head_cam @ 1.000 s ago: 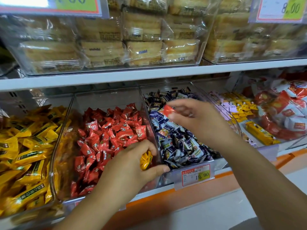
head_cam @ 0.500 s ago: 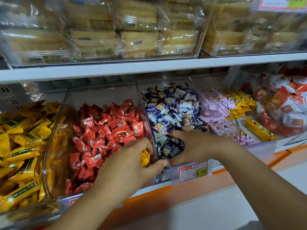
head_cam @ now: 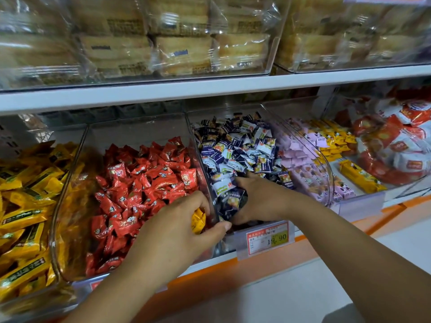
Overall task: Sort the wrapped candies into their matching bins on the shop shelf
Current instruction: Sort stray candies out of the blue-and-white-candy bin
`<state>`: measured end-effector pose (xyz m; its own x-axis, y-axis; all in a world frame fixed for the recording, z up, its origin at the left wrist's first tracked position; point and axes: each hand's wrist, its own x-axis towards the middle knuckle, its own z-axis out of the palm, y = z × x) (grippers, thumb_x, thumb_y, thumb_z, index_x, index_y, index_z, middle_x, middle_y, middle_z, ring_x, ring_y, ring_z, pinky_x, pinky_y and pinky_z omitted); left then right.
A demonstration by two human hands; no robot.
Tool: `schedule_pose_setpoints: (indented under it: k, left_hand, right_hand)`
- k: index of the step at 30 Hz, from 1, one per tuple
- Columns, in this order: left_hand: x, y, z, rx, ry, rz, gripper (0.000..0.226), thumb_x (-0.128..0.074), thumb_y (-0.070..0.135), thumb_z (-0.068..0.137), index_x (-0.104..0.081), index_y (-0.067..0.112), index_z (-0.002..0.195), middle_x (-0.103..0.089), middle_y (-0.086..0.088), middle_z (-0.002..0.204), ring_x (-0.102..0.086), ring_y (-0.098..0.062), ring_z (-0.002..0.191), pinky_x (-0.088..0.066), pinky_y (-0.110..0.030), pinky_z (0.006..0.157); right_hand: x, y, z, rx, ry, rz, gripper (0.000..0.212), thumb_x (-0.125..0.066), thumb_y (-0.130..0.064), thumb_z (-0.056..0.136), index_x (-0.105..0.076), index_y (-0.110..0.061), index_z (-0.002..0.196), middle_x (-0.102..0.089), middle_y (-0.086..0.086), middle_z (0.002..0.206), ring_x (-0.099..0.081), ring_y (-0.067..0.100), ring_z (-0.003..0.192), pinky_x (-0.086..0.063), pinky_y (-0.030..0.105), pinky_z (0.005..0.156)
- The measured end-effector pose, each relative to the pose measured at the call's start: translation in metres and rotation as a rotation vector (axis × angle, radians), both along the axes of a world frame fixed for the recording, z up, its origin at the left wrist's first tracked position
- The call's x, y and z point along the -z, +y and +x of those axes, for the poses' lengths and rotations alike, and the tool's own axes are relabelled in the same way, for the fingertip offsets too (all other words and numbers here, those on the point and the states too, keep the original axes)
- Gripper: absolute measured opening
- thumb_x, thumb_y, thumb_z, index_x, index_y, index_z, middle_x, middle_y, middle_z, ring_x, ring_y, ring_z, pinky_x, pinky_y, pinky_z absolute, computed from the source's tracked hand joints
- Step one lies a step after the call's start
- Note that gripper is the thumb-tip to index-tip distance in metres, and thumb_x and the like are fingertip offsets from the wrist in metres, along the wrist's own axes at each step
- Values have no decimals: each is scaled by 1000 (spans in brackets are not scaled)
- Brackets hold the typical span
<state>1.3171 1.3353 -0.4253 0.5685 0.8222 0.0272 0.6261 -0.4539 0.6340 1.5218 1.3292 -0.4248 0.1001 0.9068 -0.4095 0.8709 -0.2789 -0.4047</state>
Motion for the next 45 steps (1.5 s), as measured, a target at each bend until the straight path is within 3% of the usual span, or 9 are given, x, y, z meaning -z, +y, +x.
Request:
schedule_pose_setpoints:
  k: [3,7,13,20,25,31,38,41,45]
  left_hand:
    - [1,0,-1,1,0,1,40,-54,71,73,-45,34,84,-52,29,80,-46,-4,55,-28,-23,46]
    - [0,1,-1,10,15,-10,38,-51,72,72,-43,38,85,-52,30,79,-46,-6,53,-26,-23,46]
    - [-2,0,-1,0,38,-31,38,-52,72,72,-44,37,85,-51,37,77,-46,-6,50,-27,-24,46]
    - [-3,-1,1,5,55,-34,33,-55,68,77,-45,37,84,-48,43,72,-45,-4,48,-25,-21,44]
    - [-3,-1,1,6,50,-28,34,-54,68,77,-44,37,84,-48,43,75,-46,-4,49,-26,-21,44]
    - [-2,-2,1,-8,45,-11,32,-57,66,78,-44,36,83,-47,44,80,-47,-1,53,-26,-22,44]
    - [-1,-1,2,-18,22,-35,31,-59,64,78,-44,37,82,-49,41,72,-47,2,52,-23,-20,45]
    - [-1,0,2,-13,26,-27,32,-58,65,77,-44,37,82,-48,42,74,-47,3,53,-23,-19,45]
    - [-2,-1,2,-12,31,-21,33,-58,64,78,-45,34,81,-47,43,74,-47,3,54,-24,-20,45]
  right_hand:
    - [0,0,6,181,270,78,88,-73,-22,82,-21,-25,153,-25,-2,157,-59,8,94,-46,14,66]
    - [-5,6,12,382,543,201,65,-71,-16,84,-42,-28,141,-33,-4,150,-43,17,122,-38,30,87]
    - [-25,19,15,451,642,496,22,-73,-16,83,-67,-28,102,-44,-13,123,-49,6,98,-42,25,79]
    - [-49,-2,43,193,148,399,56,-71,-39,84,-49,-44,135,-41,-14,146,-48,7,118,-39,17,79]
    - [-44,-24,37,34,-52,322,11,-65,-25,91,-71,-34,95,-65,-20,88,-57,-9,74,-41,5,58]
    - [-2,-14,36,-145,-365,201,61,-64,-40,90,-37,-35,144,-31,-8,145,-27,17,133,-34,31,103]
    - [-7,-9,42,79,-359,506,30,-64,-23,91,-64,-30,120,-51,1,130,-40,21,124,-40,29,92]
    - [-19,-15,36,83,-312,640,13,-65,-19,89,-73,-25,97,-62,-5,103,-56,10,90,-39,9,66]
    - [-20,-19,23,-60,-244,35,27,-70,-36,86,-74,-13,98,-72,6,100,-66,21,90,-54,32,82]
